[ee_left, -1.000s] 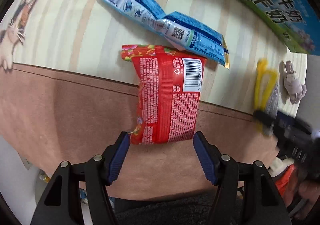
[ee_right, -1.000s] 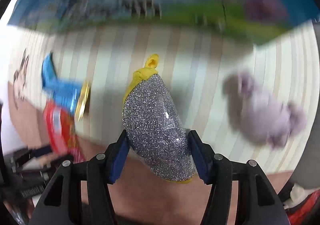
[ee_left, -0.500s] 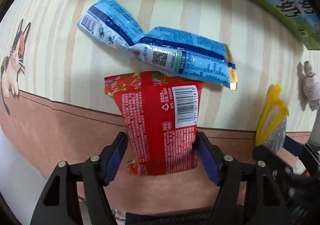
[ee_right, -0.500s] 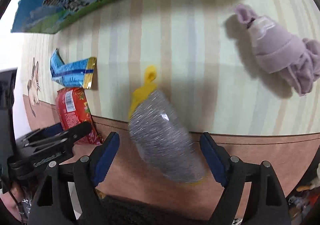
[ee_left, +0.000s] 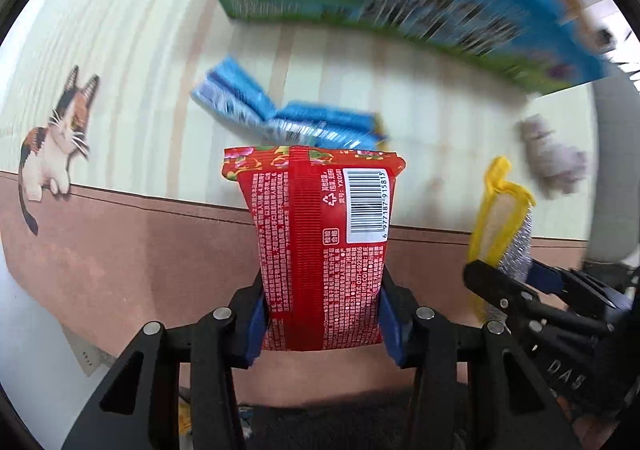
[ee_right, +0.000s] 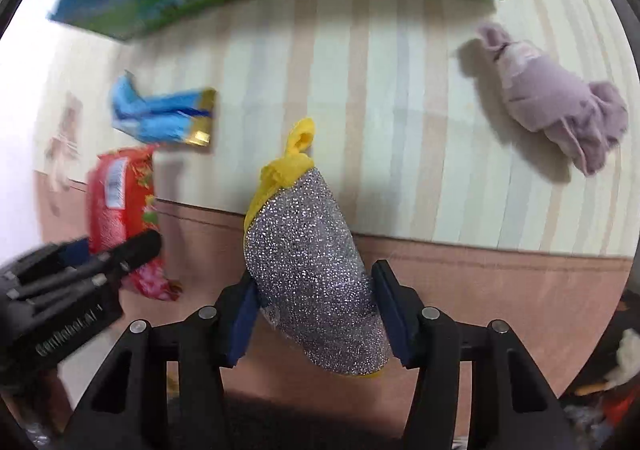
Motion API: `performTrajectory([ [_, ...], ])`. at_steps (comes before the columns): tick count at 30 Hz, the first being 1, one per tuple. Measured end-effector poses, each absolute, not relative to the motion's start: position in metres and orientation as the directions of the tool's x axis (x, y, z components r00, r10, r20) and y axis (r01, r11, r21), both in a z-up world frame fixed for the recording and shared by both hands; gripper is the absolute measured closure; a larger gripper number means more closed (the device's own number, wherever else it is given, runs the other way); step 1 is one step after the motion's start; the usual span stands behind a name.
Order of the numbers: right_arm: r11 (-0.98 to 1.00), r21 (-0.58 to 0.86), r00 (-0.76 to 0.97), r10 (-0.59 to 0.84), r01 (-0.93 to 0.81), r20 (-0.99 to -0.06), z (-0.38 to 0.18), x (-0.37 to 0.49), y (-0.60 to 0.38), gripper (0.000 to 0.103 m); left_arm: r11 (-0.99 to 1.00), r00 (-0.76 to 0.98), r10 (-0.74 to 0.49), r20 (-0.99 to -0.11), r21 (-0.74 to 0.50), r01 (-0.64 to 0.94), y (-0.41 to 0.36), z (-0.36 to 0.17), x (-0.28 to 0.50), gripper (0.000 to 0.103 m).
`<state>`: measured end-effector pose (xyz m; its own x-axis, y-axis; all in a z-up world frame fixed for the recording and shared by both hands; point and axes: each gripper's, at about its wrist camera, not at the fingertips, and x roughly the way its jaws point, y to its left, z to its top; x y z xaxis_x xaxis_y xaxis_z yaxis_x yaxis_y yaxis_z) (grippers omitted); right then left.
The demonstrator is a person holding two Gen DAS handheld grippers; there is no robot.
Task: Organize soft objects
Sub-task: 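Carry both items into the box and open both tools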
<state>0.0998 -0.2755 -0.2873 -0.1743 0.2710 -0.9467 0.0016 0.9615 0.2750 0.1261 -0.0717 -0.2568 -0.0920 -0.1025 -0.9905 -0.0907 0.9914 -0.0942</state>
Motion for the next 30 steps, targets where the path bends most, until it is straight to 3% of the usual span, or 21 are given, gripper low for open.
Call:
performTrajectory([
  [7, 0.908, 0.419, 0.002, 0.419, 0.010, -0.908, -0.166, 0.132, -0.306, 0.046, 0.964, 0.075, -0.249, -0.965, -0.255, -0.079, -0.076, -0.146, 0.175, 0.059],
  [11, 0.899, 0.437, 0.119, 0.435, -0.011, -0.892, -0.109, 0.174, -0.307, 0.046, 0.962, 0.133, -0.257, -0.957, -0.266, -0.059, -0.067, -0.131, 0.232, 0.059],
  [16, 0.895, 0.447, 0.190, 0.437, 0.007, -0.879, -0.088, 0.240, -0.285, 0.046, 0.964, 0.129, -0.255, -0.958, -0.262, -0.036, -0.061, -0.132, 0.289, 0.059],
  [22, 0.894, 0.445, 0.158, 0.432, 0.056, -0.888, -0.113, 0.300, -0.280, 0.046, 0.953, -0.009, -0.285, -0.959, -0.282, -0.115, -0.052, -0.185, 0.354, 0.059],
  [30, 0.902, 0.401, 0.021, 0.403, 0.159, -0.915, -0.211, 0.344, -0.271, 0.046, 0.964, -0.209, -0.252, -0.945, -0.226, -0.137, -0.055, -0.274, 0.390, 0.059],
])
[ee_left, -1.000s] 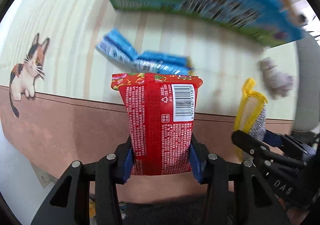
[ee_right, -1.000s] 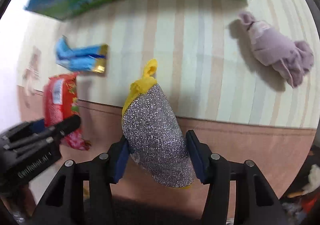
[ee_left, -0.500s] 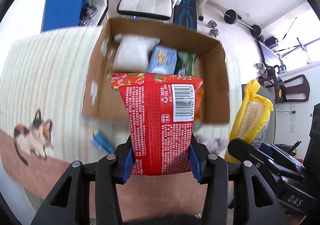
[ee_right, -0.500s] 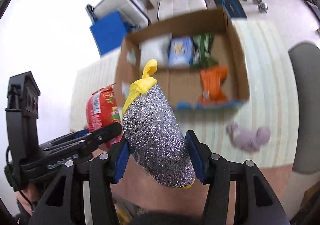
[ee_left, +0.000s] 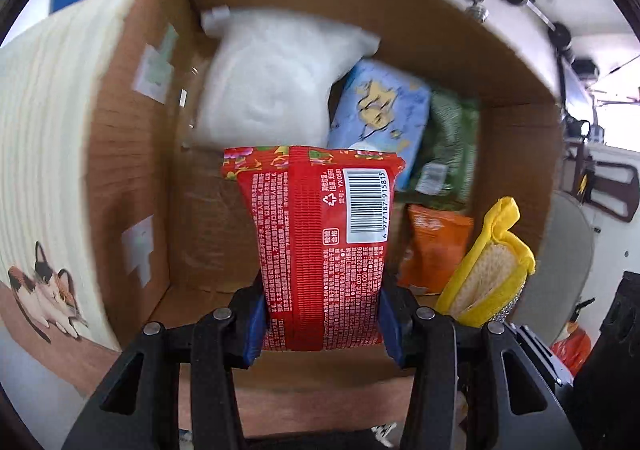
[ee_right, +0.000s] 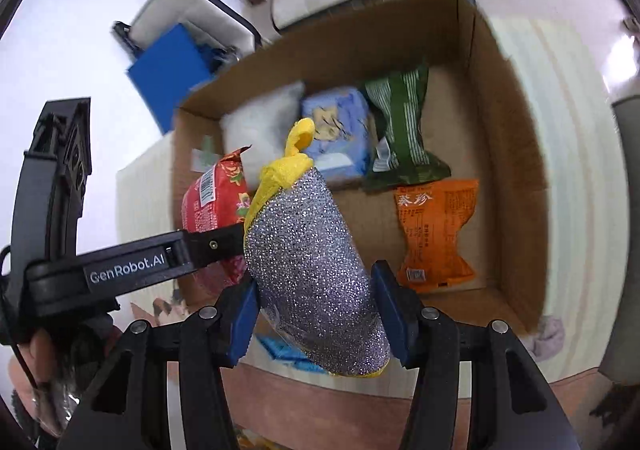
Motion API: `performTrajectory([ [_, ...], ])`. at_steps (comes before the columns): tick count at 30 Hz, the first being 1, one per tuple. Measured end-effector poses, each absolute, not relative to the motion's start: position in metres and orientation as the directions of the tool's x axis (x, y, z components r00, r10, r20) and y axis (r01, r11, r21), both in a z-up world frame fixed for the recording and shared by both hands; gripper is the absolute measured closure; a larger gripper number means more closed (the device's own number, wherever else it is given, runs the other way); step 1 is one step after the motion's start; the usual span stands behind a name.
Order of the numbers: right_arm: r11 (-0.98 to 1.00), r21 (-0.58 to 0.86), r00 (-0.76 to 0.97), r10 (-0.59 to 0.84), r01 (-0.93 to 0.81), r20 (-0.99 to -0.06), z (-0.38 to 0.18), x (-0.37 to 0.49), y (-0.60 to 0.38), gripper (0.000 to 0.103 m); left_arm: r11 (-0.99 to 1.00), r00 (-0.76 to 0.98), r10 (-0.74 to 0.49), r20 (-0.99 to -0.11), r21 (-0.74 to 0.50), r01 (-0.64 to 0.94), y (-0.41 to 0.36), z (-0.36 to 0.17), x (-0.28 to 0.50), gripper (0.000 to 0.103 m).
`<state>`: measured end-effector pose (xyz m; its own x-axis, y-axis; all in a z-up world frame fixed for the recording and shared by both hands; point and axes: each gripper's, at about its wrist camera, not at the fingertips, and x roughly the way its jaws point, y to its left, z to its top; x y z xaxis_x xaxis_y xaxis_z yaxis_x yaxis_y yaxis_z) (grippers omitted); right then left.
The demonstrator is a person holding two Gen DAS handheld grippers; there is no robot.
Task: Organize soft objects
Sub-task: 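Carry both items into the box and open both tools, then withdraw both tools from the box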
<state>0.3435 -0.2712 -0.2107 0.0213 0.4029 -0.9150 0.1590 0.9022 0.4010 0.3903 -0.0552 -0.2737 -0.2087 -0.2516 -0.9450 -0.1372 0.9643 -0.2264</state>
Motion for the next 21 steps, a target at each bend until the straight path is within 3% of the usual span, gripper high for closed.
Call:
performTrajectory([
  [13, 0.925, 0.344, -0.083, 0.360, 0.161, -0.929, -0.278, 0.355, -0.256, 0.043, 0.968, -0.326, -0.246, -0.913, -0.217, -0.124, -0.056, -0.318, 0.392, 0.058],
  [15, 0.934, 0.324, -0.087, 0.339, 0.147, -0.937, -0.278, 0.354, -0.253, 0.023, 0.966, -0.319, -0.256, -0.913, -0.229, -0.119, -0.054, -0.312, 0.389, 0.056],
  [17, 0.944, 0.300, -0.077, 0.312, 0.136, -0.947, -0.274, 0.352, -0.251, 0.013, 0.976, -0.282, -0.216, -0.935, -0.203, -0.075, -0.053, -0.299, 0.386, 0.043],
  [18, 0.948, 0.294, -0.077, 0.304, 0.123, -0.949, -0.271, 0.352, -0.249, 0.013, 0.981, -0.264, -0.196, -0.944, -0.187, -0.059, -0.053, -0.293, 0.385, 0.034],
  [21, 0.959, 0.267, -0.062, 0.274, 0.099, -0.960, -0.263, 0.350, -0.245, 0.013, 0.989, -0.197, -0.150, -0.969, -0.147, -0.026, -0.048, -0.270, 0.377, 0.021],
])
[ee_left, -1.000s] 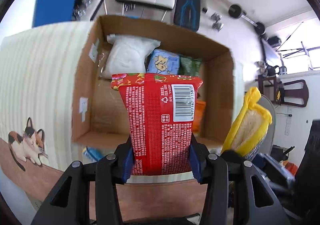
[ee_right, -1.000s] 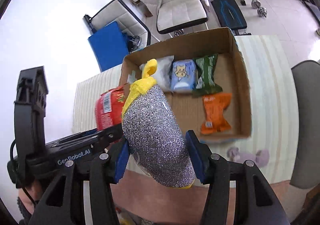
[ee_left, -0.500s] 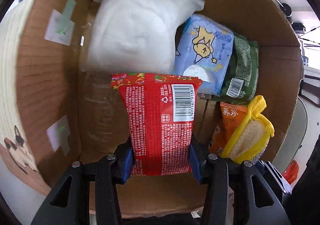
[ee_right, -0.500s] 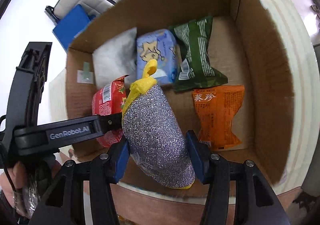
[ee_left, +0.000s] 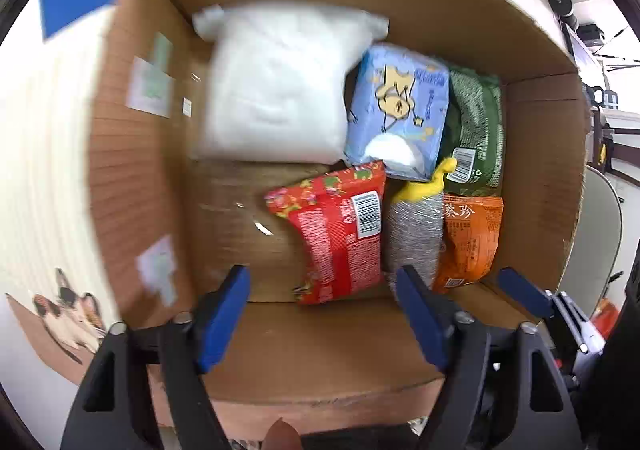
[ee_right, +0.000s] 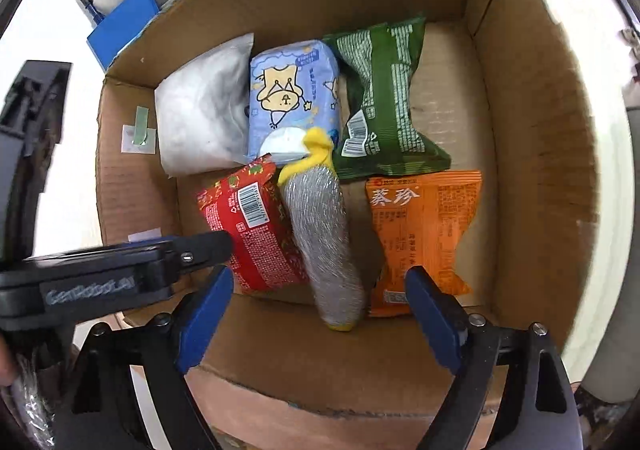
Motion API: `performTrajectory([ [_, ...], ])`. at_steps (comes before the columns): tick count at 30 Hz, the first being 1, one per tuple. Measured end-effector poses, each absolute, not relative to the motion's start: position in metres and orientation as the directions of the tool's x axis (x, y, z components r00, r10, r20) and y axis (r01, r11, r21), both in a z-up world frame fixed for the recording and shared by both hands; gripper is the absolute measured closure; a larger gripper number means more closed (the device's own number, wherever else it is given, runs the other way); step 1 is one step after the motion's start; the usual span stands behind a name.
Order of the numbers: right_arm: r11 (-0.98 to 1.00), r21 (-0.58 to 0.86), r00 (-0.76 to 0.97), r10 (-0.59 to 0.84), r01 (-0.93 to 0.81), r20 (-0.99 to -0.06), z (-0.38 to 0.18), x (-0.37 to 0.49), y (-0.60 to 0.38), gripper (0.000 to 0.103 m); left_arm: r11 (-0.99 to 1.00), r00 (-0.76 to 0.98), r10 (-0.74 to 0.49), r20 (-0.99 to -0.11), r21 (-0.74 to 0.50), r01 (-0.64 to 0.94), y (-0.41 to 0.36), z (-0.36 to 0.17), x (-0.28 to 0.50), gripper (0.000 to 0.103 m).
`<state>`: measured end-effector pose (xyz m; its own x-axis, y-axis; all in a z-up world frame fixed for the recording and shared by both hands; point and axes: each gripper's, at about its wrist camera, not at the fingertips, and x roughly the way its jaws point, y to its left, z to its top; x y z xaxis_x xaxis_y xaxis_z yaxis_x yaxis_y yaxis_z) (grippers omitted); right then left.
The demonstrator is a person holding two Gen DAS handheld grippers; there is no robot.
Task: Organize soft objects
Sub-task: 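Withdraw both tools from the box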
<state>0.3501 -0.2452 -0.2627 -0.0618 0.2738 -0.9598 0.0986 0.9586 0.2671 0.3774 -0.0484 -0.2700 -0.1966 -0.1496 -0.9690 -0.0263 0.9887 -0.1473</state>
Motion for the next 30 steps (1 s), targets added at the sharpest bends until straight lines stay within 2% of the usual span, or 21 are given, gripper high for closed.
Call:
performTrajectory([
  [2, 0.969, 0.236, -0.047, 0.240, 0.073, -0.970, -0.254, 0.347, -0.242, 0.012, 0.992, -0.136, -0.125, -0.983, -0.124, -0.015, -0.043, -0.251, 0.369, 0.016],
  [5, 0.985, 0.170, -0.011, 0.171, 0.029, -0.985, -0.239, 0.338, -0.239, 0.000, 0.997, -0.040, -0.080, -0.996, -0.079, -0.005, -0.037, -0.224, 0.353, 0.008],
  [15, 1.000, 0.019, 0.158, 0.019, -0.005, -0.987, -0.171, 0.282, -0.248, 0.000, 0.998, 0.206, 0.053, -0.977, 0.055, 0.002, -0.043, -0.160, 0.304, 0.007],
  [19, 0.999, -0.012, 0.251, -0.019, 0.031, -0.968, -0.139, 0.263, -0.255, 0.000, 0.998, 0.288, 0.055, -0.956, 0.054, -0.013, -0.045, -0.138, 0.284, 0.007],
  [30, 0.997, 0.054, 0.362, 0.031, 0.053, -0.932, -0.069, 0.216, -0.267, 0.000, 1.000, 0.385, -0.016, -0.923, -0.019, -0.004, -0.046, -0.082, 0.235, 0.007],
])
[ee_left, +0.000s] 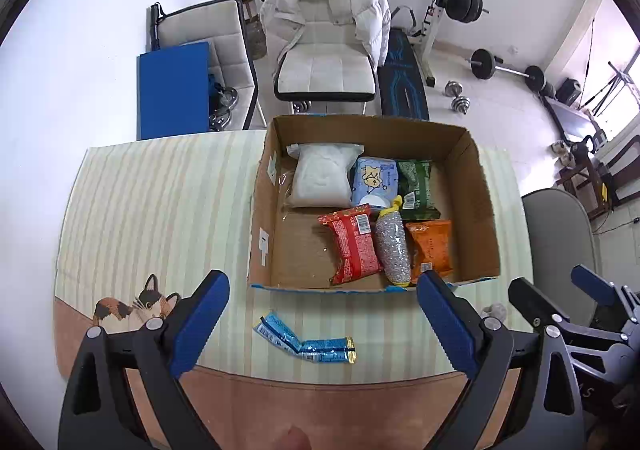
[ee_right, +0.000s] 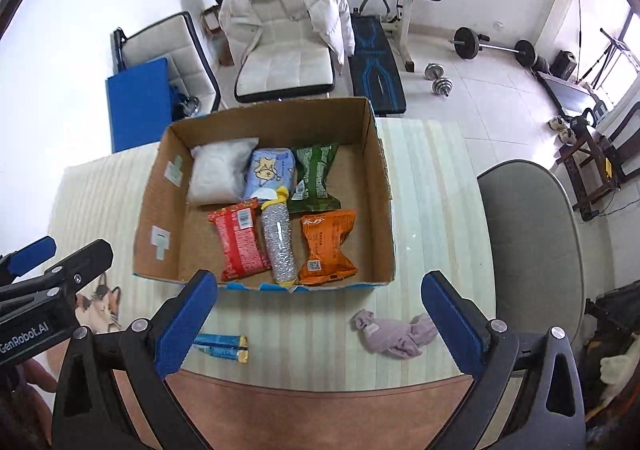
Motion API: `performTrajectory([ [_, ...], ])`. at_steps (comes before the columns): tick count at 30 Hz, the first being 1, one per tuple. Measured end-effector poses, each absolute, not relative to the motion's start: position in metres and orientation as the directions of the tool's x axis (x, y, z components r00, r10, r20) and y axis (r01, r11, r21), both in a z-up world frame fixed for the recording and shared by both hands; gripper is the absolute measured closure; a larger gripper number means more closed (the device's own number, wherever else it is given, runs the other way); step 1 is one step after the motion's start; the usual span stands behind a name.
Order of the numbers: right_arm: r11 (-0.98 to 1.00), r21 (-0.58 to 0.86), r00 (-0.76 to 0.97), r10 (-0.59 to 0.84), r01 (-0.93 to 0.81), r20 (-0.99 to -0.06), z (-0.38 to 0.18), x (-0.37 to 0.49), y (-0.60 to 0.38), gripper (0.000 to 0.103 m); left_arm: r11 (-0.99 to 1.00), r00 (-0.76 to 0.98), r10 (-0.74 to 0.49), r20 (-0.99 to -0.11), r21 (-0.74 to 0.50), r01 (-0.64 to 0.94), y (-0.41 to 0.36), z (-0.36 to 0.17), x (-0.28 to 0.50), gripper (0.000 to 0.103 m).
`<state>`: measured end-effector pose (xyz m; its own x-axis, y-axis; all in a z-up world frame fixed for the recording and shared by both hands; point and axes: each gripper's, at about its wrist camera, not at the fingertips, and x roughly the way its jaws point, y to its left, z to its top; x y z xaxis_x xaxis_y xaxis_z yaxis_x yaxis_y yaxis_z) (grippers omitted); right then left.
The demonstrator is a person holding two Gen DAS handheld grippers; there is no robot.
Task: Organize soft objects
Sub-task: 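Withdraw both tools from the box, then grasp blue strip pack with left tool while right tool grasps lavender cloth, then lift and carry blue strip pack and lavender cloth toward the box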
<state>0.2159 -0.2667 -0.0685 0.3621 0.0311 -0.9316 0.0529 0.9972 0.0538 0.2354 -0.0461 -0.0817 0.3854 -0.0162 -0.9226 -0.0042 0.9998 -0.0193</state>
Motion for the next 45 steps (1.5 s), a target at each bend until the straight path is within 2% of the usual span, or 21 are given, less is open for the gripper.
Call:
performTrajectory([
  [6, 0.992, 0.120, 0.384, 0.094, 0.046, -0.919, -0.055, 0.196, -0.264, 0.000, 0.999, 0.384, -0.020, -0.923, -0.038, -0.040, -0.036, -0.075, 0.222, 0.007],
  [9, 0.984, 0.163, 0.420, 0.118, 0.072, -0.900, -0.053, 0.184, -0.271, 0.000, 0.989, 0.291, -0.058, -0.955, -0.094, -0.112, -0.018, -0.101, 0.215, 0.007],
  [11, 0.981, 0.169, 0.419, 0.114, 0.095, -0.901, -0.060, 0.176, -0.279, 0.000, 0.960, 0.199, -0.146, -0.969, -0.187, -0.208, 0.001, -0.139, 0.205, 0.007],
  [14, 0.976, 0.158, 0.357, 0.095, 0.150, -0.929, -0.087, 0.165, -0.297, 0.000, 0.897, 0.049, -0.262, -0.964, -0.262, -0.357, 0.023, -0.210, 0.192, 0.007],
  [16, 0.969, 0.151, 0.288, 0.090, 0.196, -0.953, -0.115, 0.158, -0.312, 0.000, 0.872, 0.010, -0.265, -0.964, -0.245, -0.424, 0.031, -0.246, 0.186, 0.013],
  [19, 0.963, 0.134, 0.214, 0.083, 0.233, -0.973, -0.154, 0.151, -0.331, 0.000, 0.859, -0.066, -0.247, -0.967, -0.187, -0.477, 0.037, -0.302, 0.188, 0.013],
  [20, 0.962, 0.125, 0.184, 0.081, 0.241, -0.980, -0.169, 0.150, -0.338, 0.000, 0.843, -0.090, -0.271, -0.958, -0.191, -0.502, 0.037, -0.321, 0.189, 0.017],
  [25, 0.979, 0.064, 0.070, 0.051, 0.196, -0.996, -0.235, 0.154, -0.354, 0.000, 0.799, -0.137, -0.329, -0.934, -0.198, -0.568, 0.034, -0.371, 0.197, 0.017],
  [28, 0.994, 0.025, 0.036, 0.021, 0.110, -0.999, -0.265, 0.165, -0.351, 0.000, 0.807, -0.141, -0.297, -0.944, -0.169, -0.566, 0.028, -0.383, 0.202, 0.016],
  [31, 1.000, -0.012, -0.009, -0.012, 0.020, -1.000, -0.294, 0.177, -0.345, 0.000, 0.855, -0.137, -0.224, -0.965, -0.127, -0.502, 0.016, -0.378, 0.208, 0.026],
  [32, 1.000, -0.013, -0.019, -0.013, -0.001, -1.000, -0.303, 0.181, -0.344, 0.000, 0.880, -0.140, -0.192, -0.971, -0.108, -0.463, 0.011, -0.376, 0.209, 0.036],
  [33, 1.000, -0.012, -0.026, -0.013, -0.022, -1.000, -0.310, 0.183, -0.342, 0.000, 0.903, -0.142, -0.163, -0.976, -0.090, -0.420, 0.006, -0.374, 0.209, 0.051],
  [36, 0.995, -0.053, -0.022, -0.055, -0.079, -0.998, -0.322, 0.189, -0.336, 0.001, 0.962, -0.172, -0.075, -0.982, -0.026, -0.272, -0.006, -0.371, 0.200, 0.073],
  [37, 0.994, -0.061, -0.019, -0.063, -0.089, -0.998, -0.324, 0.189, -0.334, 0.004, 0.971, -0.181, -0.061, -0.982, -0.016, -0.240, -0.008, -0.371, 0.196, 0.074],
  [38, 0.993, -0.065, -0.019, -0.067, -0.094, -0.998, -0.326, 0.189, -0.332, 0.013, 0.983, -0.189, -0.021, -0.982, 0.015, -0.186, -0.011, -0.371, 0.191, 0.075],
  [39, 0.993, -0.072, -0.027, -0.075, -0.093, -0.997, -0.327, 0.189, -0.331, 0.029, 0.988, -0.189, 0.010, -0.982, 0.039, -0.148, -0.012, -0.371, 0.187, 0.075],
  [43, 1.000, 0.014, -0.103, 0.013, -0.013, -0.995, -0.331, 0.180, -0.332, 0.037, 0.996, -0.171, 0.076, -0.982, 0.083, -0.036, -0.018, -0.368, 0.176, 0.075],
  [45, 0.984, 0.157, -0.155, 0.169, 0.088, -0.973, -0.333, 0.172, -0.337, 0.037, 0.997, -0.179, 0.032, -0.983, 0.043, -0.062, -0.015, -0.369, 0.175, 0.071],
])
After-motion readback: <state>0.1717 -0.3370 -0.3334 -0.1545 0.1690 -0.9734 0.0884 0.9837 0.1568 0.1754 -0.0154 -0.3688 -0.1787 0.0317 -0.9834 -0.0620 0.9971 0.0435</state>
